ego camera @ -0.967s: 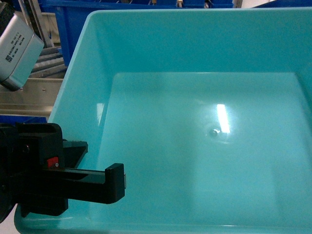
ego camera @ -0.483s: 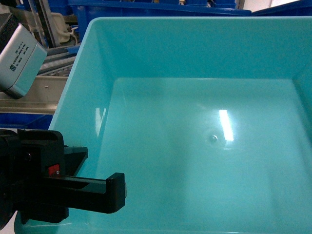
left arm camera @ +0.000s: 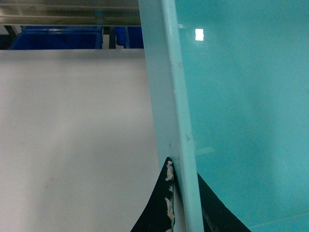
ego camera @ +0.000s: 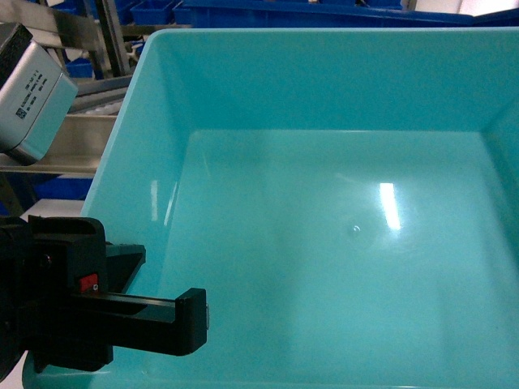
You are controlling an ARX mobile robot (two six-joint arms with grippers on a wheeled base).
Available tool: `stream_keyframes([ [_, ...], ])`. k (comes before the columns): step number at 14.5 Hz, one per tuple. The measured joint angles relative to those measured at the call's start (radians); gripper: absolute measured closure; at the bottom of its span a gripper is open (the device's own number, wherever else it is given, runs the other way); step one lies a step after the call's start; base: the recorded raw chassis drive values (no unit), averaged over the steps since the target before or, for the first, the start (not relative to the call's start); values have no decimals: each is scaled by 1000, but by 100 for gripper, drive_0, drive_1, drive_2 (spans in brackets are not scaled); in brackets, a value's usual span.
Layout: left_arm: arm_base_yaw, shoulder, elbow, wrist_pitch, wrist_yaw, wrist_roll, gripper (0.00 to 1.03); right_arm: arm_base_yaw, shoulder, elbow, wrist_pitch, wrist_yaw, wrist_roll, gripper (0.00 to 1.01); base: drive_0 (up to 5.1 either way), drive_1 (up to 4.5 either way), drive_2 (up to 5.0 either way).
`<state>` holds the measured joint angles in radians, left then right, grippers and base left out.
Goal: Organize blue bins on left shelf correctly
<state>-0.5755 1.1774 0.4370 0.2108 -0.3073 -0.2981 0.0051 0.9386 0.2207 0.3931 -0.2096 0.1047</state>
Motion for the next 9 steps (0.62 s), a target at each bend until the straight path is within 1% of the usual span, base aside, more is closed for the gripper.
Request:
stream_keyframes([
  [9,0,0,-1,0,0,0,101,0,2,0,-1,0,1,99,-452,71,404],
])
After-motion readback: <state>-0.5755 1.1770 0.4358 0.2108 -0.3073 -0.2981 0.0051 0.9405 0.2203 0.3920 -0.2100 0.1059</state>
